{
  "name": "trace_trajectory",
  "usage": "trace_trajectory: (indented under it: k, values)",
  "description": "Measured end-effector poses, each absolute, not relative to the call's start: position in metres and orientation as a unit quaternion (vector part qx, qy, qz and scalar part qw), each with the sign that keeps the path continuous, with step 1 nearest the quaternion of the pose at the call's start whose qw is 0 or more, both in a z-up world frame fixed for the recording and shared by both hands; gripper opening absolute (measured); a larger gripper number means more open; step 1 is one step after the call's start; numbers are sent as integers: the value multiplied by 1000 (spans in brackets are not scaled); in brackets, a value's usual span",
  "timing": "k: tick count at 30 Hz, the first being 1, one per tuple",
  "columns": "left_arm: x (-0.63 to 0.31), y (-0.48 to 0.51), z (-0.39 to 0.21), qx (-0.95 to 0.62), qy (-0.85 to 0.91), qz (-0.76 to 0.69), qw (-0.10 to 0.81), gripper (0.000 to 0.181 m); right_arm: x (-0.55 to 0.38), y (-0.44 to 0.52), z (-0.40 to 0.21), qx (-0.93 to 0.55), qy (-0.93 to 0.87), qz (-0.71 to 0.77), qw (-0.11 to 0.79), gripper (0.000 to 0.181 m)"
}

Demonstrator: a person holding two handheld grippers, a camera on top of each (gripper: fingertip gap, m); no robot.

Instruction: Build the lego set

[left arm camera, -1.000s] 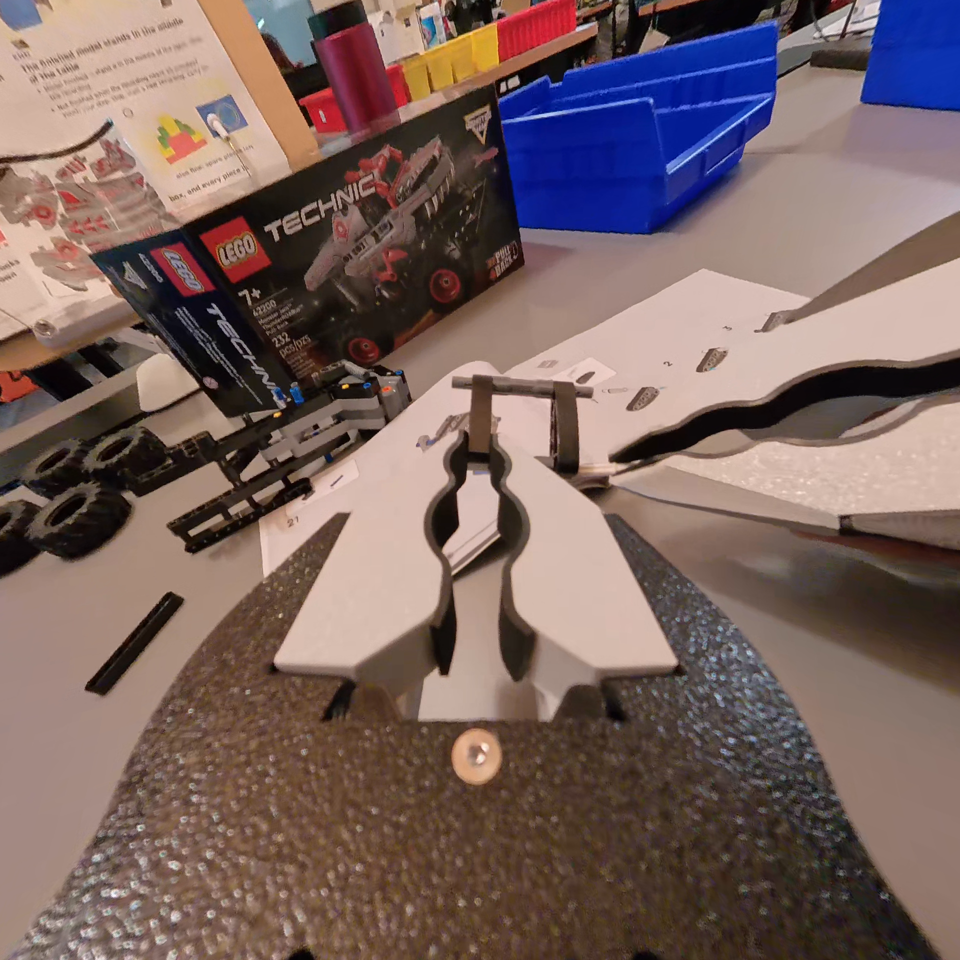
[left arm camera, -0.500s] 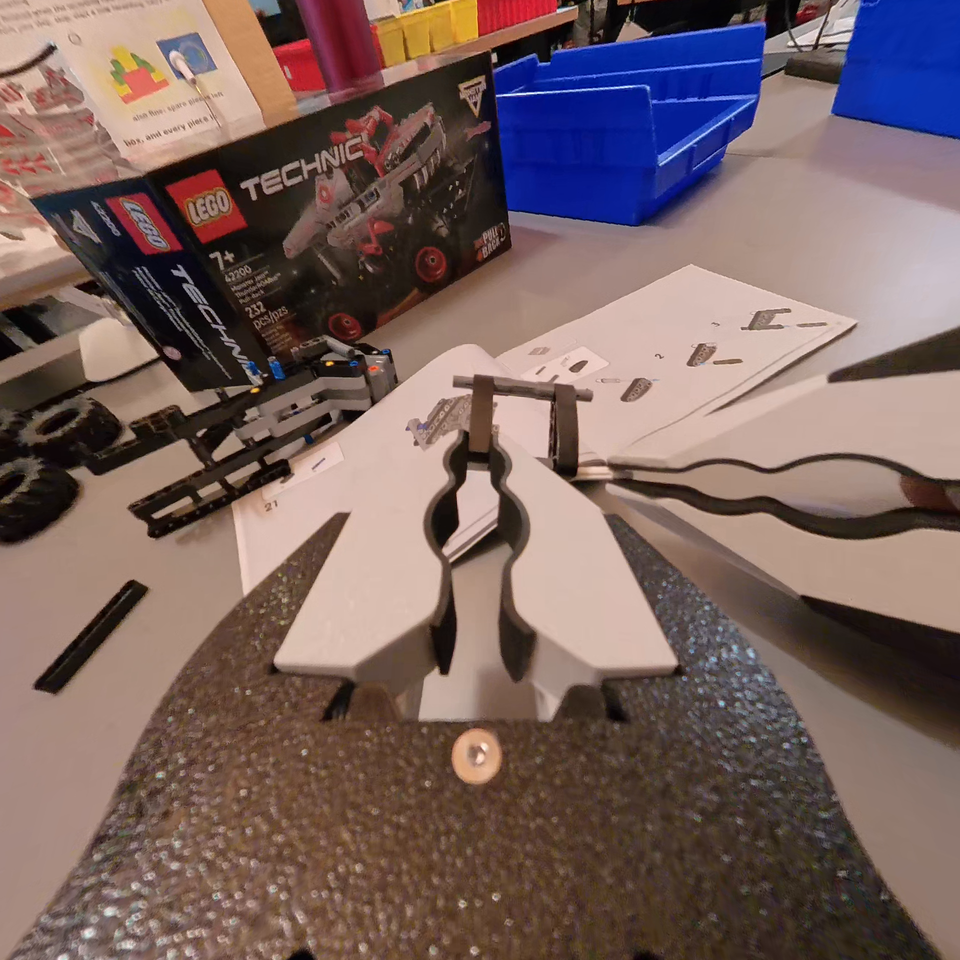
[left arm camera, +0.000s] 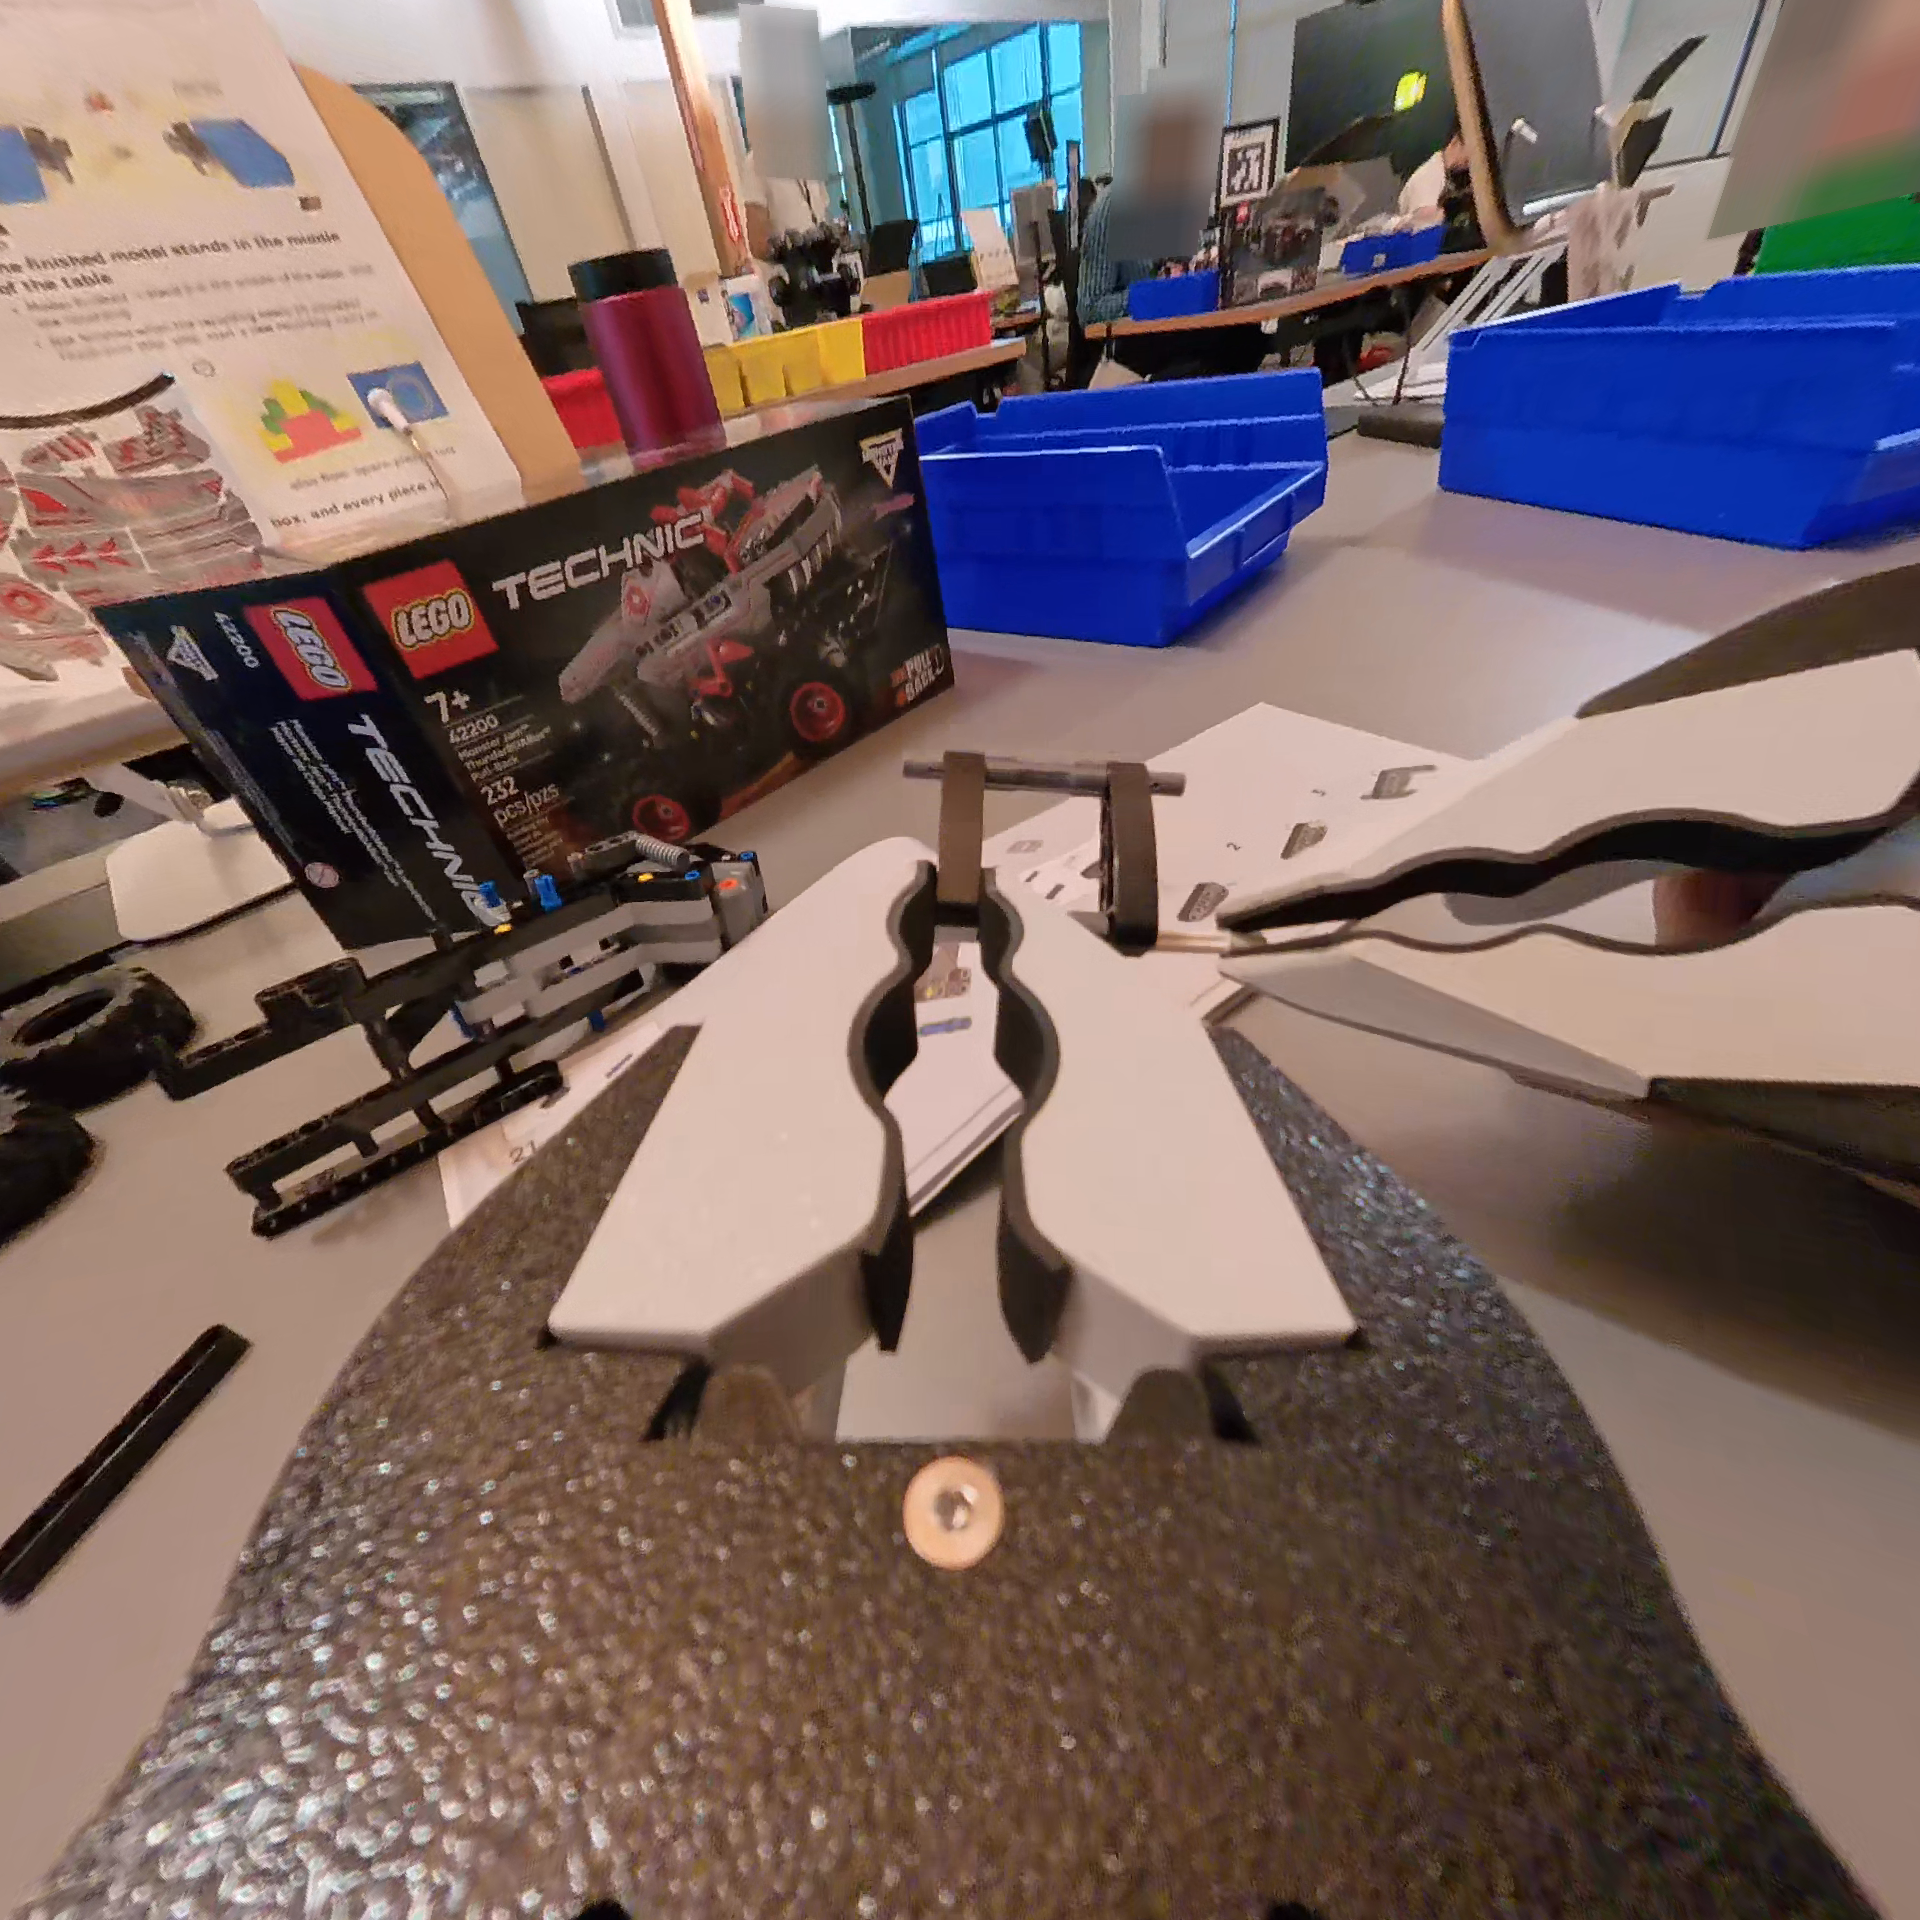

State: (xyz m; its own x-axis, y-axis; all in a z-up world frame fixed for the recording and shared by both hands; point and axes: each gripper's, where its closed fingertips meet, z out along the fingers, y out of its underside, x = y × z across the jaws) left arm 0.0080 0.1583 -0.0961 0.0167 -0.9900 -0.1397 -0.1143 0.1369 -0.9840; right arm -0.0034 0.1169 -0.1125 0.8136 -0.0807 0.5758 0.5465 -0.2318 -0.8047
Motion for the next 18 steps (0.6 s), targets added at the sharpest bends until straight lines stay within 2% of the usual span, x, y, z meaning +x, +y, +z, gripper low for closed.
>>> trace_trajectory:
  k: [8, 12, 18]
  values:
    - [6, 159, -94, -551, 499, -517, 424, 5, -8, 115, -101, -692, -230, -409, 548, 3]
    - [3, 158, -91, -562, 464, -573, 376, 6, -11, 115, -93, -689, -227, -408, 555, 3]
    - [0, 159, -83, -553, 441, -603, 370, 6, -12, 115, -91, -698, -211, -378, 570, 3]
